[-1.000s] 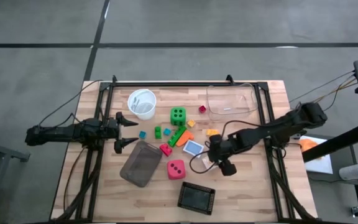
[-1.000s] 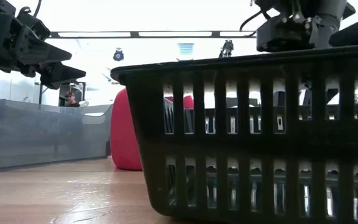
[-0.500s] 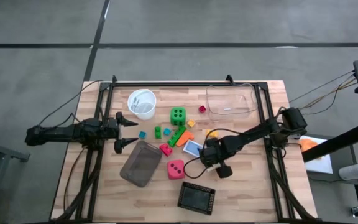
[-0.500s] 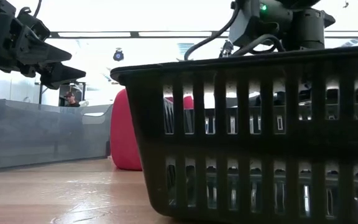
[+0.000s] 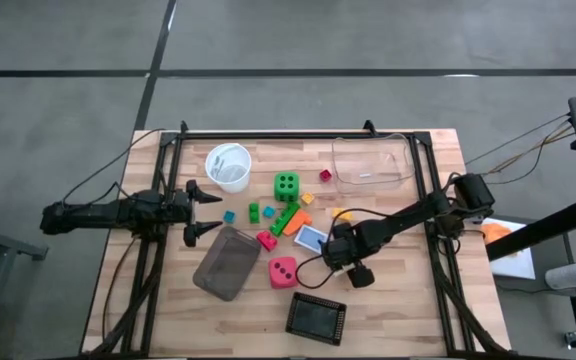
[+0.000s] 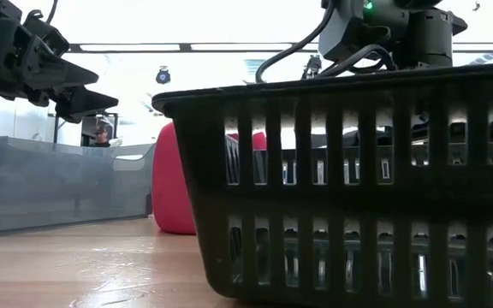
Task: Pick & Place Toys
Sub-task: Put the yellow deck of cards into the black bin
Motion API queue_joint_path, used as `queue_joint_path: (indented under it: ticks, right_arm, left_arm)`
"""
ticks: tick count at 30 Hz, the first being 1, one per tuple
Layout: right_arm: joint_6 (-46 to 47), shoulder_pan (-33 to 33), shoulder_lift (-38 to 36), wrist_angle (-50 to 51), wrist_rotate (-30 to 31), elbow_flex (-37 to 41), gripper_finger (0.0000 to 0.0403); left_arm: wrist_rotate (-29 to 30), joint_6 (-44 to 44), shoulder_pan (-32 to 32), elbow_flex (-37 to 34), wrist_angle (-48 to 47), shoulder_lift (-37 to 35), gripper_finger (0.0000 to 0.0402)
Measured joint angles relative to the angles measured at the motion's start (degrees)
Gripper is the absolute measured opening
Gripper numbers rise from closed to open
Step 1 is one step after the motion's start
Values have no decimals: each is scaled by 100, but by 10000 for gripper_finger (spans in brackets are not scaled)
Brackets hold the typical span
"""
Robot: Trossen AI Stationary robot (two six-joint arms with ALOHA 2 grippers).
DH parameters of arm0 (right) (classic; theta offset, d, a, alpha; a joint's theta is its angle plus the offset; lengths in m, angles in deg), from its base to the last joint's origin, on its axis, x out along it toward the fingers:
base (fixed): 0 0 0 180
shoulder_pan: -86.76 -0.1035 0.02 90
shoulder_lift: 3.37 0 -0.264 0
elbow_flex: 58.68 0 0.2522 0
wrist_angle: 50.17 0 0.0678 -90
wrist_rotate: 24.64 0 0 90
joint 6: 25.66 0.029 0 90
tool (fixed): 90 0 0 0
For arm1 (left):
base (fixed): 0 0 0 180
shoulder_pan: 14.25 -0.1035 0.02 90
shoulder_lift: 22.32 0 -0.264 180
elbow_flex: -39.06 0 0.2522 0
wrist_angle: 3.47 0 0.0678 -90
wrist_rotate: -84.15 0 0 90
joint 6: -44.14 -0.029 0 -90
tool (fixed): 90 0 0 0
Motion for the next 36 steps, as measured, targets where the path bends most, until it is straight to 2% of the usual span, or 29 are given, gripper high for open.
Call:
queue_joint_path:
  ticks: [9,18,23,32,36]
  right_arm:
    - [150,-29,-438,10,264,42,300]
    - [153,-21,-1246,-61,397,171,300]
    - [304,-20,-1861,-1216,386,775,300]
    - [876,-198,-2805,-4644,307,2108,300]
    - [1129,-363,-2765,-4875,305,2114,300]
  left_arm:
    - [-2,2,2,0,0,0,362]
    - [0,2,0,0,0,0,362]
    - [0,4,2,0,0,0,362]
    - [0,4,2,0,13,-6,362]
    - [0,6,0,0,17,-1,362]
